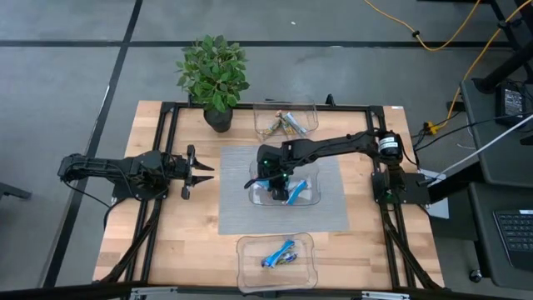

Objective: Pick and place Granola Bars by type
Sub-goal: Put the red granola bar into the middle transparent bin

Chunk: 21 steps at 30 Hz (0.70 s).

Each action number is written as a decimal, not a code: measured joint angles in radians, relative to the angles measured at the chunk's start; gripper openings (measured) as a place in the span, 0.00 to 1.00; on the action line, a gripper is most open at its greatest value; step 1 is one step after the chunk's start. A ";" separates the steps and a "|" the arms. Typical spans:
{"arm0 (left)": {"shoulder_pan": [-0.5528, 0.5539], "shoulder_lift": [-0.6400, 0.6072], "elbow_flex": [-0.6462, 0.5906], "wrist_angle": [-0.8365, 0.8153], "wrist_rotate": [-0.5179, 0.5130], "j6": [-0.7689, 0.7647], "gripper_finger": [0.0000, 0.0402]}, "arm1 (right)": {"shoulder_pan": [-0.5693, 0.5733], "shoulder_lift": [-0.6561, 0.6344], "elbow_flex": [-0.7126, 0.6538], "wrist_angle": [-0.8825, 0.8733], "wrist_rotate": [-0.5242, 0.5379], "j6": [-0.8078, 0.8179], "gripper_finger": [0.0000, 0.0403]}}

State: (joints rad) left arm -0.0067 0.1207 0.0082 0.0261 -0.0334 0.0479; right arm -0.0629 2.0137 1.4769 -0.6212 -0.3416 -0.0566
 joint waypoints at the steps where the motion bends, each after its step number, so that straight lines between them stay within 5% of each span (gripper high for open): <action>1: 0.000 0.000 0.000 0.000 0.000 0.000 0.28 | 0.000 0.001 0.000 0.000 0.000 0.000 0.11; 21: 0.000 0.000 0.000 0.000 0.000 0.000 0.28 | 0.000 0.001 0.000 0.011 0.000 0.002 0.27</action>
State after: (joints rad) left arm -0.0067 0.1205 0.0082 0.0257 -0.0334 0.0479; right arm -0.0624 2.0144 1.4769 -0.6106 -0.3418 -0.0545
